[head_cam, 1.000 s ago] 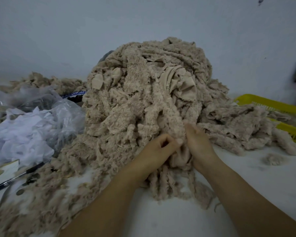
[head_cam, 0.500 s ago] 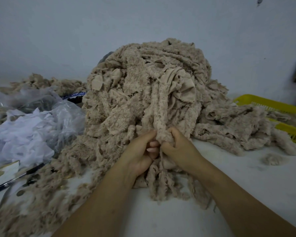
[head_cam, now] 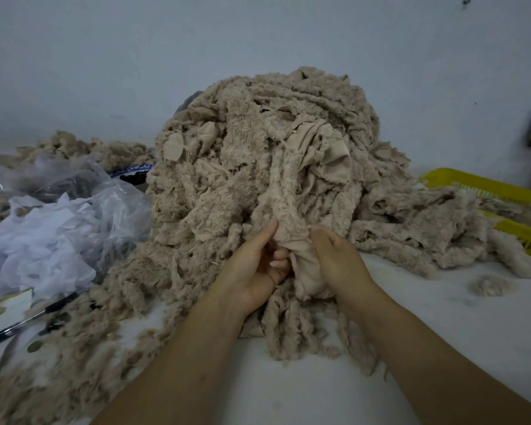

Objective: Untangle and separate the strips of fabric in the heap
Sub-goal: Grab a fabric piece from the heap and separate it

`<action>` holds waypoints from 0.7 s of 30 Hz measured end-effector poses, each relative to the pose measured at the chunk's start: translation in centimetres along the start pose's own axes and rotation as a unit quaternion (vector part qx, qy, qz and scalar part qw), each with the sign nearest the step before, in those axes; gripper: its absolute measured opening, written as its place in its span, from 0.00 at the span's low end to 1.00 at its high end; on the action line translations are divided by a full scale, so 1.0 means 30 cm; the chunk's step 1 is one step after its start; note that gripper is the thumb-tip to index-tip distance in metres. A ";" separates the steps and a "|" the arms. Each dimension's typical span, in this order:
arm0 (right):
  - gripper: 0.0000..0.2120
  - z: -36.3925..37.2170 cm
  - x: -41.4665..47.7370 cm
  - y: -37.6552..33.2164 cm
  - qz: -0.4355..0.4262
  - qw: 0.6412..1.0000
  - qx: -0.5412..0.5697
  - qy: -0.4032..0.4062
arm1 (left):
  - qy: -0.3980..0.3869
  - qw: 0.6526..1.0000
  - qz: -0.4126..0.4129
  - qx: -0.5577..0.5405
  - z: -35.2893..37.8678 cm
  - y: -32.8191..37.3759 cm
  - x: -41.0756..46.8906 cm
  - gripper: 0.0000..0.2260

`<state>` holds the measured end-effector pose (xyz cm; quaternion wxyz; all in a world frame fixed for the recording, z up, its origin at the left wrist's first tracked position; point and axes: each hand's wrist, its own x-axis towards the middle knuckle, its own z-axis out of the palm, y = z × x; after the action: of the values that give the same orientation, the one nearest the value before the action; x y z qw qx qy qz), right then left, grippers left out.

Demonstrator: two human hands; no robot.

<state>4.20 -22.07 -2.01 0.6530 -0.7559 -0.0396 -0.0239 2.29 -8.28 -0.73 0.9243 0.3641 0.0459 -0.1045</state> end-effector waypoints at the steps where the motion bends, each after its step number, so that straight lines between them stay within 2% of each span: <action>1: 0.19 -0.005 0.003 0.001 0.024 1.000 0.008 -0.002 | 0.007 1.000 0.004 -0.005 0.002 0.001 -0.003 0.07; 3: 0.17 -0.013 0.007 0.008 0.031 0.999 -0.007 -0.004 | 0.028 0.999 0.018 -0.004 -0.002 0.003 -0.003 0.07; 7: 0.07 -0.011 -0.005 0.014 -0.104 0.990 -0.096 -0.012 | 0.048 0.991 0.074 0.101 -0.017 -0.001 0.002 0.09; 9: 0.14 0.002 -0.006 0.018 -0.152 0.978 -0.140 -0.025 | 0.024 0.987 0.092 0.131 -0.022 -0.009 0.001 0.10; 10: 0.15 0.011 -0.008 0.018 -0.170 0.971 -0.168 -0.032 | 0.011 0.986 0.095 0.140 -0.022 -0.014 -0.002 0.10; 13: 0.08 0.013 -0.010 0.027 -0.197 0.960 -0.198 -0.029 | -0.007 0.978 0.114 0.175 -0.016 -0.028 -0.013 0.12; 14: 0.07 0.005 -0.007 0.026 -0.175 0.968 -0.180 -0.017 | 0.002 0.973 0.125 0.194 -0.018 -0.032 -0.011 0.13; 17: 0.16 -0.023 0.012 0.013 -0.036 0.997 -0.049 0.050 | 0.044 0.963 0.144 0.223 -0.023 -0.030 0.003 0.11; 19: 0.17 -0.035 0.018 0.003 0.041 0.993 0.094 0.058 | 0.067 0.968 0.142 0.198 -0.019 -0.023 0.009 0.09; 21: 0.19 -0.030 0.005 -0.009 0.062 0.983 0.165 0.049 | 0.074 0.977 0.126 0.155 -0.012 -0.019 0.010 0.08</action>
<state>4.33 -22.93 -1.60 0.7703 -0.6365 0.0366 -0.0135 2.45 -8.49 -1.40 0.8562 0.5129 0.0514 0.0344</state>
